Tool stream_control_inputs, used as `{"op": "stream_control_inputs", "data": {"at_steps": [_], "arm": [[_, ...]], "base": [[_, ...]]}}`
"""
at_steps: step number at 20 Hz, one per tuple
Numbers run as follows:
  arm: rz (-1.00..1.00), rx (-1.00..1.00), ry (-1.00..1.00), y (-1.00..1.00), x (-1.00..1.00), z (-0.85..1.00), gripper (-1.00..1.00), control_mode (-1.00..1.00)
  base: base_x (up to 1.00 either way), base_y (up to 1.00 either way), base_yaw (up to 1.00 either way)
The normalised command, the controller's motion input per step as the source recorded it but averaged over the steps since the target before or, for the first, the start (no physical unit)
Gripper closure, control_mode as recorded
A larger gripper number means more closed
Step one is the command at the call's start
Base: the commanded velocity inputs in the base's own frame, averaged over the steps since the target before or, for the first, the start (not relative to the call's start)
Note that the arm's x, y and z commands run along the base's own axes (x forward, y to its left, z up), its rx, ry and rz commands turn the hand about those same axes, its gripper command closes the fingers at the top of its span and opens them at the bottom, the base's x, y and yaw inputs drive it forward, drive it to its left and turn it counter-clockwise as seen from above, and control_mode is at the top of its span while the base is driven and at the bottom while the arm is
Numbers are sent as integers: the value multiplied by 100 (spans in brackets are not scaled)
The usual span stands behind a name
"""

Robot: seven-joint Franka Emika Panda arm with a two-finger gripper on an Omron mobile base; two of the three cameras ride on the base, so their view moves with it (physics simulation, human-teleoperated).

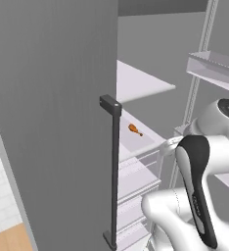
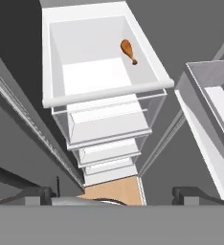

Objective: Place one avocado and one chicken drumstick in each tupperware on the nearby counter, to pack two identical lunches.

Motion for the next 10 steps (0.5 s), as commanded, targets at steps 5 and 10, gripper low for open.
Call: {"op": "stream_control_inputs", "data": {"at_steps": [5, 10], "arm": [[8, -4, -14, 0, 69, -39, -100, -100], [7, -14, -7, 0, 67, -49, -100, -100]], "base": [[0, 0, 0], [0, 0, 0]]}}
